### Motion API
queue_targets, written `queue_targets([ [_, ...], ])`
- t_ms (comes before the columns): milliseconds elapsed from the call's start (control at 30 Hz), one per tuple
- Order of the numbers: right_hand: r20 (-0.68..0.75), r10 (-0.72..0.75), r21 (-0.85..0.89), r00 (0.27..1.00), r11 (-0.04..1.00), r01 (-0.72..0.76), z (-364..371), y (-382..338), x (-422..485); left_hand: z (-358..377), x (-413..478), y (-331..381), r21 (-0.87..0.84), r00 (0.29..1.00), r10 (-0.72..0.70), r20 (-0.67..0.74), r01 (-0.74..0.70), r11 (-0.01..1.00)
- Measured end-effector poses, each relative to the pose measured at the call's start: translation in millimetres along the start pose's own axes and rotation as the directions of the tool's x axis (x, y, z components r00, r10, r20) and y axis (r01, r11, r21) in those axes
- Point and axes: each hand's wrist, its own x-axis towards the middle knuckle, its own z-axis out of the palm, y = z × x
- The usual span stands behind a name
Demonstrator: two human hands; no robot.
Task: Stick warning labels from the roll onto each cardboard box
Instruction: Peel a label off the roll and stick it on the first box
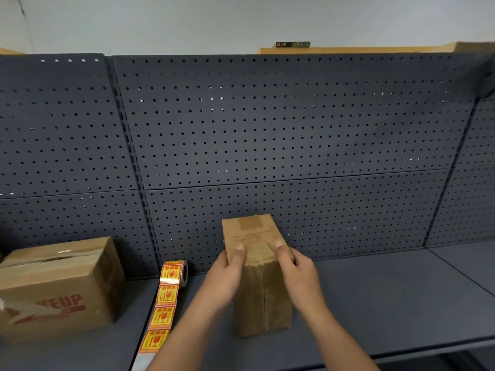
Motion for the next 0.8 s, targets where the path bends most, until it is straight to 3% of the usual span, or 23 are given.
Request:
queue_targets([
  [200,-0.073,-0.164,-0.271,0.984,0.953,0.138,-5,-26,0,0,-8,-1,-0.163,0.999,0.006,0.048,0.002,0.987],
  [367,0.082,-0.274,-0.606,0.958,0.75,0.266,6,-49,-11,-3,-2,-25,-0.438,0.984,-0.133,0.119,0.172,0.882],
  [500,0.248,-0.208,-0.721,0.946,0.613,0.324,26,-36,-24,-8,3,-57,-0.605,0.959,-0.248,0.134,0.278,0.746],
  [567,0.314,-0.178,-0.741,0.932,0.568,0.358,34,-25,-25,-11,2,-70,-0.59,0.944,-0.313,0.099,0.31,0.746],
  [633,0.368,-0.155,-0.766,0.917,0.508,0.393,43,-16,-26,-12,0,-80,-0.498,0.94,-0.342,0.02,0.306,0.812],
  [733,0.37,-0.149,-0.82,0.917,0.413,0.397,59,2,-26,-12,0,-96,-0.362,0.944,-0.323,-0.06,0.281,0.889],
  [800,0.343,-0.14,-0.835,0.929,0.407,0.369,69,12,-23,-12,4,-106,-0.256,0.954,-0.273,-0.124,0.235,0.937],
])
